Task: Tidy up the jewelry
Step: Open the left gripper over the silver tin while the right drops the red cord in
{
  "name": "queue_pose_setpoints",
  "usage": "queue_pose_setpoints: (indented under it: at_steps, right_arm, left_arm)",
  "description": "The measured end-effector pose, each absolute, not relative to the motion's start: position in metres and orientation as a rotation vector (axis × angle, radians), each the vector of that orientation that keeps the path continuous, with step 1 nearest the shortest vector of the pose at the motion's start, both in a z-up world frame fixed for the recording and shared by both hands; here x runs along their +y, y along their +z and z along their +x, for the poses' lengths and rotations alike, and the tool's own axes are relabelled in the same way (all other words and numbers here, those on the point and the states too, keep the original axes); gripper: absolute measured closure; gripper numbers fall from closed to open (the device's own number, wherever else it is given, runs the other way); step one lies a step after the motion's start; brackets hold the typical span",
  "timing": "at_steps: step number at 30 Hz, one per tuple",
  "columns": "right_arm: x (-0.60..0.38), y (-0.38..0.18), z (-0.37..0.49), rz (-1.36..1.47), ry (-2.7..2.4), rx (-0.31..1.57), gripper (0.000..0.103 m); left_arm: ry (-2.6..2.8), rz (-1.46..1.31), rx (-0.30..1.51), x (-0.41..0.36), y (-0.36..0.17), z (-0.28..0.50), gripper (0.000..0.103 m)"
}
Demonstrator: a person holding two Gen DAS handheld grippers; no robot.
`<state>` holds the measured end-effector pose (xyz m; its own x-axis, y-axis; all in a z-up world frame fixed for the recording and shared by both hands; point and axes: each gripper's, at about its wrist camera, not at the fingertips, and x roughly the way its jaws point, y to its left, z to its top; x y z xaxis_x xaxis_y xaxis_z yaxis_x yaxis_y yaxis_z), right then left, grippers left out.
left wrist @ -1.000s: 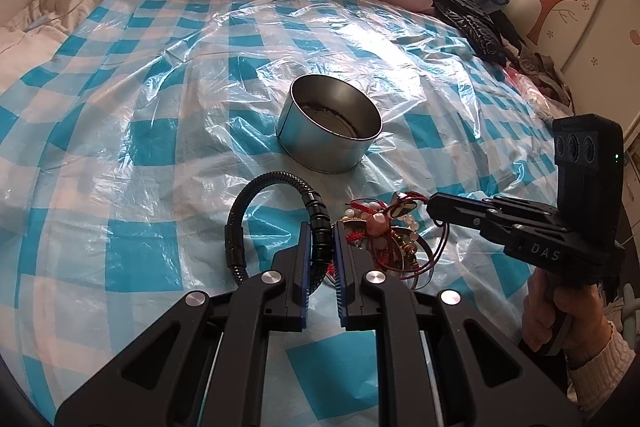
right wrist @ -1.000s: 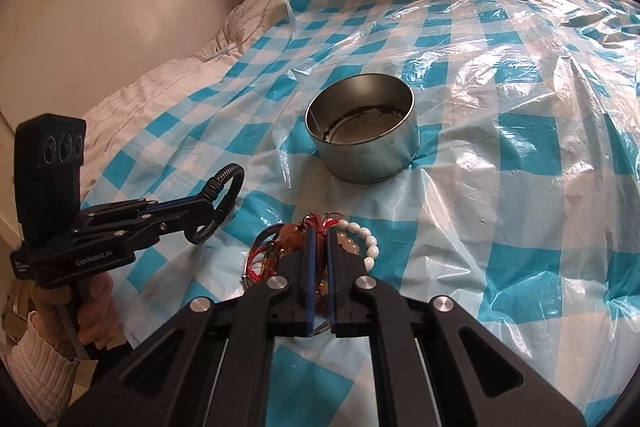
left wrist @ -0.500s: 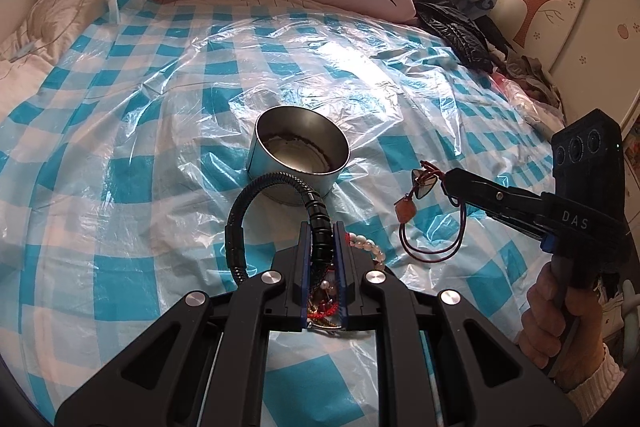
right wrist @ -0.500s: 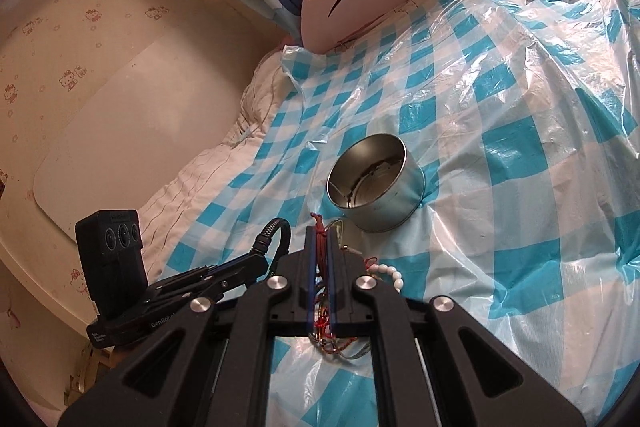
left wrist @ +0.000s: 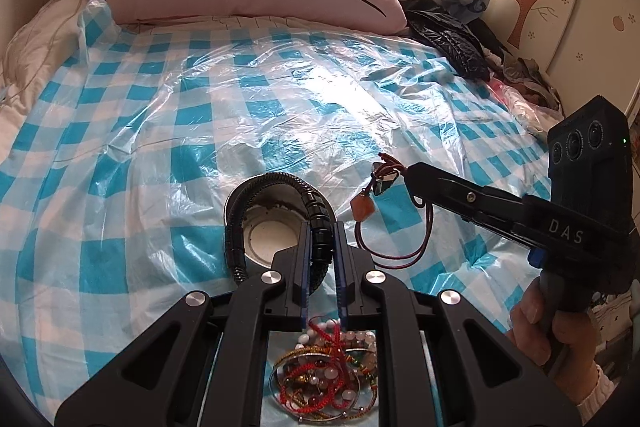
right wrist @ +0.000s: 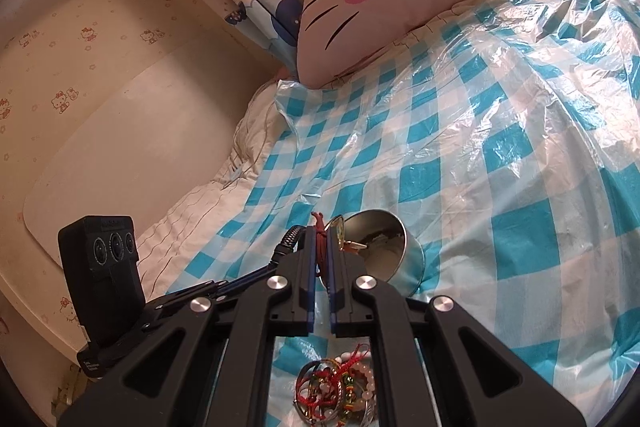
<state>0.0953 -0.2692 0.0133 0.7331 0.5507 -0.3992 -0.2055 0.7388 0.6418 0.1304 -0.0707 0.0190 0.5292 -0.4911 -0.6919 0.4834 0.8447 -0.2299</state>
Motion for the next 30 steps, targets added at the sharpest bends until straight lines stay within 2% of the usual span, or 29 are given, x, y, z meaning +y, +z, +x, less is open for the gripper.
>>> queue_pose_setpoints:
  at_steps: [11,18,24,28,29,30]
  right_arm:
    - [-0.275,0.003,0.129,0.584,0.414,0.616,0.097]
    - [-0.268,-0.002,0.138,0.563,0.417,0.638,0.097]
    - [-0.255,-0.005,0.146,0.577,0.459,0.663,0.097]
    - [-0.240,-0.016,0.162,0.576,0.491,0.746,0.097]
    - [-0.237,-0.022,0.166,0.544,0.438,0.778,0.095]
    - [-0.236,-0.027,0.168,0.515,0.390,0.795,0.080]
  left_arm:
    - [-0.542,0.013,0.915,-0.101,-0.016,0.181,0.093]
    - [-0.496,-0.027,0.912,-0.083,-0.022,0.181,0.070]
    - [-0.413,-0.110,0.868,-0.046,-0.013,0.166,0.059]
    - [-0.363,-0.145,0.842,-0.028,-0.011,0.154,0.057]
    - [-0.354,-0.143,0.838,-0.025,-0.011,0.151,0.057]
    - [-0.344,-0.140,0.834,-0.024,-0.011,0.148,0.055]
